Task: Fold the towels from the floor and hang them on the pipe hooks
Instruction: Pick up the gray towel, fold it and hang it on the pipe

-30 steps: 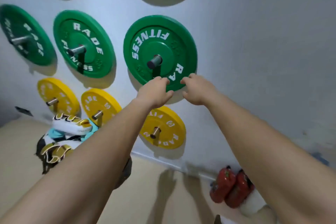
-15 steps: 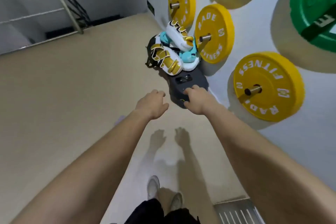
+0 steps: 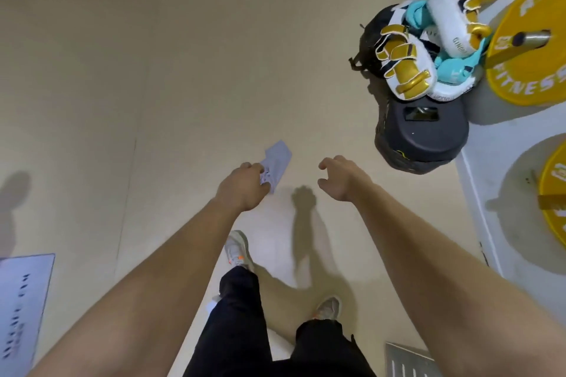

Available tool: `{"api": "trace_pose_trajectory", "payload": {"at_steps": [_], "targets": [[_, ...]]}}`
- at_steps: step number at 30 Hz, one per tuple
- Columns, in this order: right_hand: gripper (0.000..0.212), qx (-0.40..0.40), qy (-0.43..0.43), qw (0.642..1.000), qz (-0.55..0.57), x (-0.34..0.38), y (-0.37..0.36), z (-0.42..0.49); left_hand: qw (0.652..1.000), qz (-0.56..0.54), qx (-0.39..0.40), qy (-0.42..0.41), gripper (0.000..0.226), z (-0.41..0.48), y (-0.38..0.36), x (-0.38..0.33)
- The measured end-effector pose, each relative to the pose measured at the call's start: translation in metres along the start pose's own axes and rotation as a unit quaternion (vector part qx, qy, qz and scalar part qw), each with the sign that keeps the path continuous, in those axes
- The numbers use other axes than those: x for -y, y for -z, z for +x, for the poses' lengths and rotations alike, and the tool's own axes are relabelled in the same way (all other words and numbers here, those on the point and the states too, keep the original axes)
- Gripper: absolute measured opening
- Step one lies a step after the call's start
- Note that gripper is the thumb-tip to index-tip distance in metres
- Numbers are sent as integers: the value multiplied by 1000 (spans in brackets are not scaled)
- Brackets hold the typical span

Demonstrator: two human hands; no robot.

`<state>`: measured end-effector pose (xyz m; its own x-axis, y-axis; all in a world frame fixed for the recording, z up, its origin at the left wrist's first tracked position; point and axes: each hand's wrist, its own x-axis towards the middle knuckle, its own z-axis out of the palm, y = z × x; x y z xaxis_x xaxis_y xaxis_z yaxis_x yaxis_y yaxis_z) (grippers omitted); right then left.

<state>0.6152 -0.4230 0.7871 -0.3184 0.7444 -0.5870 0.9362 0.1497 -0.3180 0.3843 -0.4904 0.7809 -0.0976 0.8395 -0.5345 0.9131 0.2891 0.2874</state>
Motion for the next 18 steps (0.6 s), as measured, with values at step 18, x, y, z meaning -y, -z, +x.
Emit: {"api": "trace_pose_trajectory", "payload": {"at_steps": [18], "targets": [[38,100,-84,989,62,117,-216,394,988,-51,129,62,41,350,-111,277]]}}
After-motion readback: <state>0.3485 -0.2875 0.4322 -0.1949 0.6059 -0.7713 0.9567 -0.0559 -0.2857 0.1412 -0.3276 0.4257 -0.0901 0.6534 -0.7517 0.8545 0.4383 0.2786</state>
